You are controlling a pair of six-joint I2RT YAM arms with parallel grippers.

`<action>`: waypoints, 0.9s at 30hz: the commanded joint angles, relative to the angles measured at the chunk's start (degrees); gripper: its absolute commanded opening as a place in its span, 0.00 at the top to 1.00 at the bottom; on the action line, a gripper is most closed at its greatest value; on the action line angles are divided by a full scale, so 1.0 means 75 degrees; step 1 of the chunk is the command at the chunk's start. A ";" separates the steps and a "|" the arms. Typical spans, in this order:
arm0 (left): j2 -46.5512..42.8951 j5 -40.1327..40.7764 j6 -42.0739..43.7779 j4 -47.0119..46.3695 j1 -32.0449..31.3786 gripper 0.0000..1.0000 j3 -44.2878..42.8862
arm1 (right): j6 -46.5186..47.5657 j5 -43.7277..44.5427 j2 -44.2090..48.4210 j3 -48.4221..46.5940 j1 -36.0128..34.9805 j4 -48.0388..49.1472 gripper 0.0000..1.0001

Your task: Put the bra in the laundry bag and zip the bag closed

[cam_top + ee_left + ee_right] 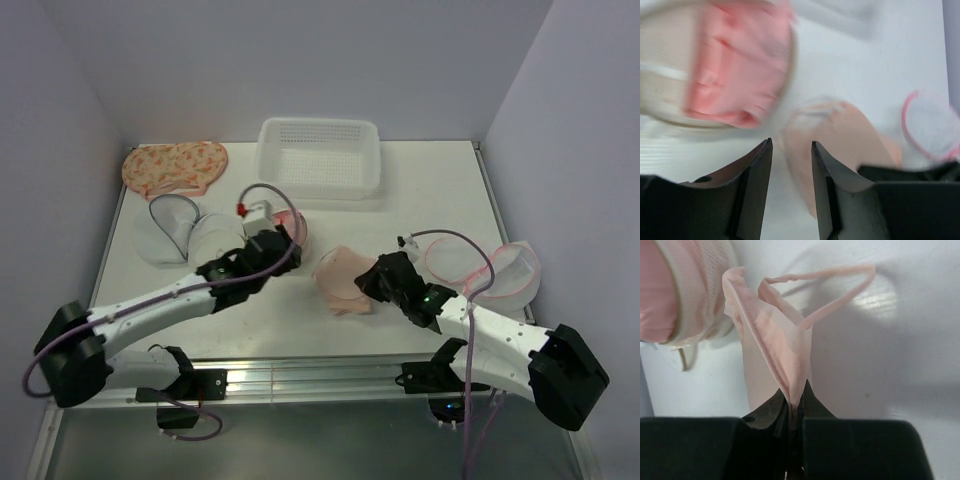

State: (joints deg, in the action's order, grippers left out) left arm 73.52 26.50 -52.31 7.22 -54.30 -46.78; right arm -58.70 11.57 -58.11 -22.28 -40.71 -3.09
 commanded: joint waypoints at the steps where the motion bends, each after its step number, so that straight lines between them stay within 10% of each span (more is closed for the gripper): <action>1: -0.1058 0.0615 -0.0618 0.1566 0.1095 0.56 0.0541 | 0.0232 0.0297 0.0480 -0.0380 0.0072 -0.0255 1.00; 13: -0.2209 -0.0017 -0.0935 0.2389 0.4578 0.51 0.1948 | 0.0677 0.0145 0.1185 -0.0615 0.0143 -0.0514 1.00; 27: -0.0969 0.0121 -0.1357 0.1837 0.5541 0.54 0.1880 | 0.0853 -0.0184 0.1548 -0.0404 0.0283 -0.0326 1.00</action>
State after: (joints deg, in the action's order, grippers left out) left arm 64.12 25.58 -62.15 22.98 -13.32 -28.34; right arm -53.45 10.46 -47.86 -24.45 -39.22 -6.98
